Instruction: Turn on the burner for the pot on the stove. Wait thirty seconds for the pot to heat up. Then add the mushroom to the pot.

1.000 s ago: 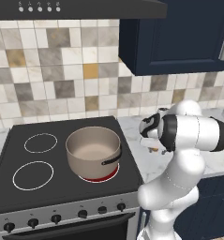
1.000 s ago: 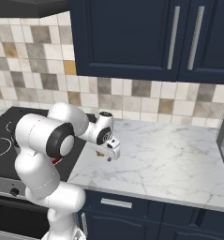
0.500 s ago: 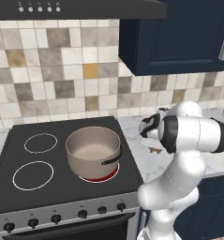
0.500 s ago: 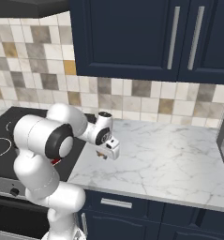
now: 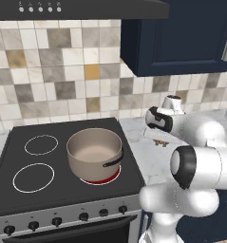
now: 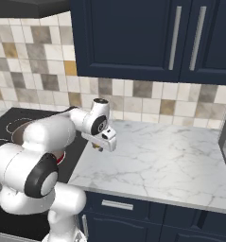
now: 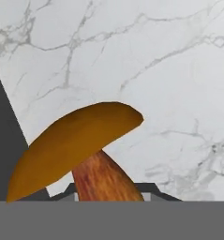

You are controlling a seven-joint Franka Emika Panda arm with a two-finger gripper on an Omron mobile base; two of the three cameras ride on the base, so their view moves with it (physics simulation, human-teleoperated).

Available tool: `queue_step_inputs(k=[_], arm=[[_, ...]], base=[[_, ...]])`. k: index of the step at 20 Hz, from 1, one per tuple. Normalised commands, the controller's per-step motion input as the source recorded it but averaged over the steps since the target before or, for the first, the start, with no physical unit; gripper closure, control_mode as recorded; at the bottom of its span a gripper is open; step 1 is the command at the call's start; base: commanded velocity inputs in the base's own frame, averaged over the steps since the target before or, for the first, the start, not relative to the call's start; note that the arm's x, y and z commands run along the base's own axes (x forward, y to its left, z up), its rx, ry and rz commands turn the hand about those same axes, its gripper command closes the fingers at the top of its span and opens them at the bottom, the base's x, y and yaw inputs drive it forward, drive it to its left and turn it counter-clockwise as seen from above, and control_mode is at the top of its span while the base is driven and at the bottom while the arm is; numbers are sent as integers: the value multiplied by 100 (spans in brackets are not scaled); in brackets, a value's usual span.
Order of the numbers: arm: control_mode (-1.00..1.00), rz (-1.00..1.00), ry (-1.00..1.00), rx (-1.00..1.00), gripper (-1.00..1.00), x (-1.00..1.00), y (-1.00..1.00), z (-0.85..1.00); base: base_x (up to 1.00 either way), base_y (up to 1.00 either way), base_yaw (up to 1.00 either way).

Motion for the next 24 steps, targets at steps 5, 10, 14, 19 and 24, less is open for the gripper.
queue_step_inputs(k=[5, 10, 14, 19, 24], arm=[[-100, 0, 0, 0, 100, -57, 0, 100], [-100, 0, 0, -1, 100, -72, 35, 63], [-100, 0, -7, -4, 100, -60, 69, 39], [-100, 0, -8, -5, 100, -47, 71, 41], [-100, 1, -5, 0, 100, -7, 71, 59]], base=[[0, 0, 0], [0, 0, 0], [0, 0, 0], [0, 0, 0], [0, 0, 0]])
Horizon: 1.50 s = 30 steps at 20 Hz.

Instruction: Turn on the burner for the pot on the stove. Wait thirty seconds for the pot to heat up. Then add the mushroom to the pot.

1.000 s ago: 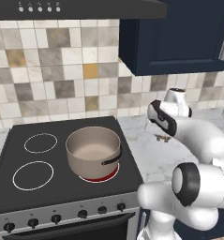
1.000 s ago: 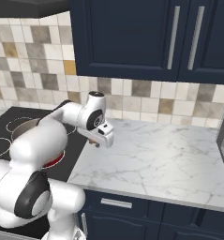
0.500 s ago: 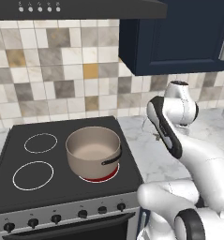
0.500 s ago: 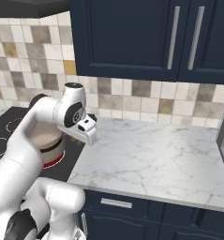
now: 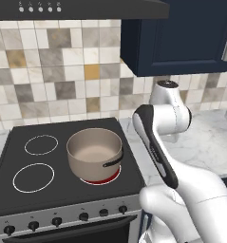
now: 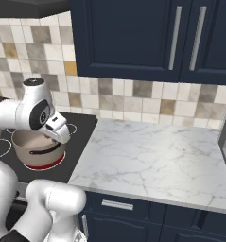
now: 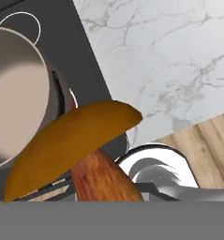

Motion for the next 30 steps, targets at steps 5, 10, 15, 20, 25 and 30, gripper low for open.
queue_step_inputs(k=[5, 10, 15, 20, 25, 30], arm=[[-100, 5, 0, 0, 100, 4, 74, 29], [-100, 11, 0, -1, 100, 26, 77, -1], [-100, 12, 0, -4, 100, 49, 55, -21], [-100, 18, 0, -7, 100, 33, 25, -51], [-100, 19, 1, -3, 100, 44, 13, -28], [-100, 16, 5, 0, 100, 35, 5, -37]], base=[[0, 0, 0], [0, 0, 0], [0, 0, 0], [0, 0, 0], [0, 0, 0], [0, 0, 0]])
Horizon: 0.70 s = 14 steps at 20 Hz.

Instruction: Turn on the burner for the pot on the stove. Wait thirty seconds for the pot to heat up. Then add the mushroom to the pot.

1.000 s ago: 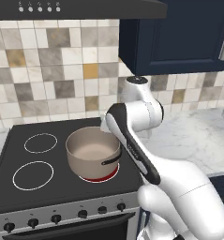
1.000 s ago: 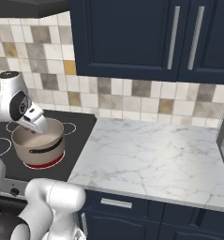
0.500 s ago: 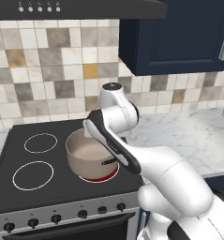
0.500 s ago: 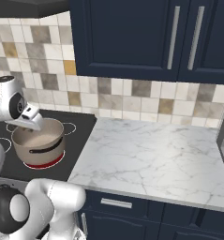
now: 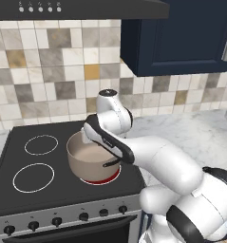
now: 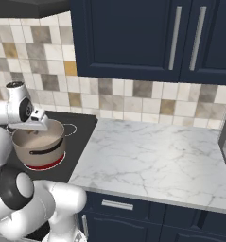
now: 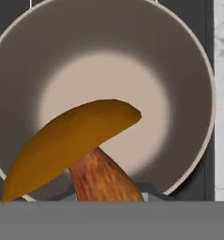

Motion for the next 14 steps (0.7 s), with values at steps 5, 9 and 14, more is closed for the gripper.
queue_step_inputs(k=[5, 9, 14], arm=[[-100, 10, 12, 0, 100, 14, 0, -42], [-100, 8, 15, 0, 100, 29, 16, -40], [-100, 8, 11, 0, 100, 21, 24, -26]], base=[[0, 0, 0], [0, 0, 0], [0, 0, 0]])
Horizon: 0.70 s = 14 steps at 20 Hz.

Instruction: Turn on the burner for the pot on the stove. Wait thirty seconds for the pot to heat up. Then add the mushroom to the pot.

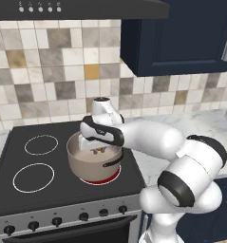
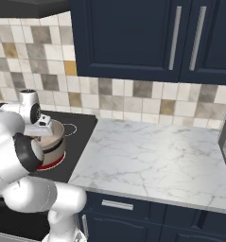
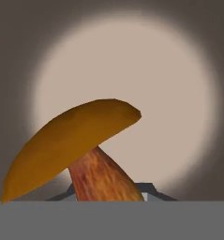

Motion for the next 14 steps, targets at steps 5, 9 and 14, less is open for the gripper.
queue_step_inputs(k=[5, 9, 14], arm=[[-100, 7, 4, -1, 100, 20, 16, -13], [-100, 2, 0, -4, 100, 13, 1, -12], [-100, 2, 0, -3, 100, 21, 0, -19]], base=[[0, 0, 0], [0, 0, 0], [0, 0, 0]])
